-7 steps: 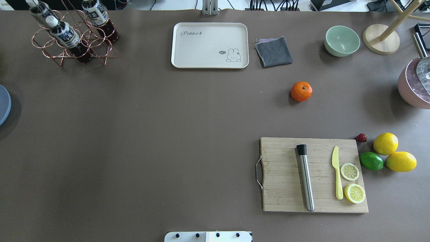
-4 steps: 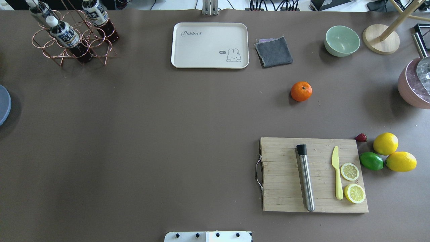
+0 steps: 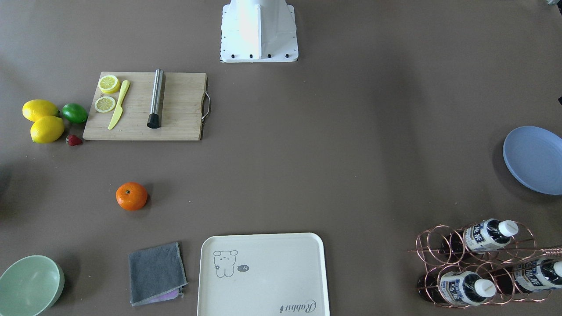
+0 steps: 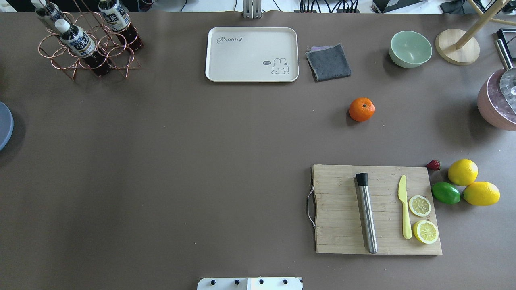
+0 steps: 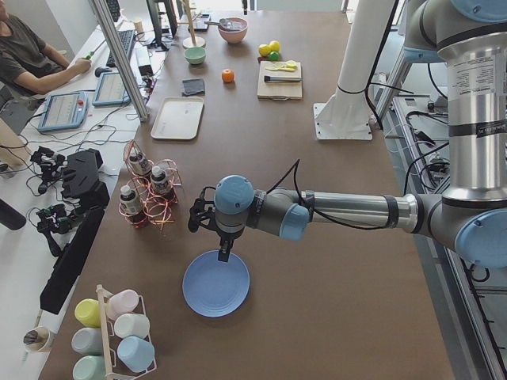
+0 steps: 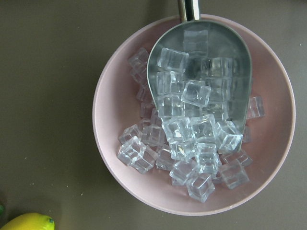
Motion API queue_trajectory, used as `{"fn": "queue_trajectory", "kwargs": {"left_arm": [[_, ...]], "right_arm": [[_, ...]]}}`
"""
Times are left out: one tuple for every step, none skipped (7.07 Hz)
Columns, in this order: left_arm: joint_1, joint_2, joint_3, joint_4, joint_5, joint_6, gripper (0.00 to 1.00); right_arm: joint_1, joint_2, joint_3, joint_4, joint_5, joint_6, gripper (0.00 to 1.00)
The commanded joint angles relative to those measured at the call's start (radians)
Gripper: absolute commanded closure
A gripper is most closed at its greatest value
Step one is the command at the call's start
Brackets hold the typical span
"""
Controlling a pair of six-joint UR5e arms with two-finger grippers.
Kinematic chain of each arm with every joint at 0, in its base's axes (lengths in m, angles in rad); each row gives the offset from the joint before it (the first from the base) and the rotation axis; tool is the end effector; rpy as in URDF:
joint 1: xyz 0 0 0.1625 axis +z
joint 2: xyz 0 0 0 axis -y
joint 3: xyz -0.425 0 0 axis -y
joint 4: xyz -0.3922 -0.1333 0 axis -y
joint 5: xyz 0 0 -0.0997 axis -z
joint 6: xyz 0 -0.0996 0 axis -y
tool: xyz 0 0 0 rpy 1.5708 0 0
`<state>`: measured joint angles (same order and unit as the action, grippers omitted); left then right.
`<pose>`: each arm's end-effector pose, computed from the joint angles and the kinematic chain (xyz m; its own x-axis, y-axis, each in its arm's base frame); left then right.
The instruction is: Pick orange to plate
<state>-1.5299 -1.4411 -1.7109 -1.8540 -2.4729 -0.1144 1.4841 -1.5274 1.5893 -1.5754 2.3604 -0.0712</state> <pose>-0.0367 -0.4524 0.6101 0.6106 0.1414 -0.7792 0.0308 0.9789 0.2018 0.0179 -0.5169 0.6271 0.6900 -0.1720 0.7030 0.1359 0.9849 0.1076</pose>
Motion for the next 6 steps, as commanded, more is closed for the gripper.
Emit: {"fn": "queue_trajectory", "kwargs": {"left_arm": [[0.023, -0.082, 0.199, -0.110, 0.009, 0.006, 0.03], [0.062, -0.144, 0.311, -0.167, 0.096, 0.004, 0.03], [0.095, -0.180, 0.400, -0.216, 0.145, 0.004, 0.03], [0.100, -0.206, 0.480, -0.259, 0.173, 0.005, 0.03], [0.100, -0.226, 0.526, -0.275, 0.195, 0.007, 0.03], [0.100, -0.226, 0.549, -0.281, 0.206, 0.009, 0.03]], "right_arm": [[-0.017, 0.001, 0.001, 0.003, 0.000, -0.005, 0.00], [-0.028, -0.005, -0.002, 0.058, -0.004, -0.001, 0.00], [-0.037, -0.049, -0.005, 0.143, -0.003, 0.002, 0.00], [-0.047, -0.065, -0.002, 0.231, 0.003, 0.005, 0.00], [-0.050, -0.072, -0.008, 0.236, 0.005, 0.005, 0.00], [-0.051, -0.074, -0.008, 0.238, 0.011, 0.007, 0.00]]}}
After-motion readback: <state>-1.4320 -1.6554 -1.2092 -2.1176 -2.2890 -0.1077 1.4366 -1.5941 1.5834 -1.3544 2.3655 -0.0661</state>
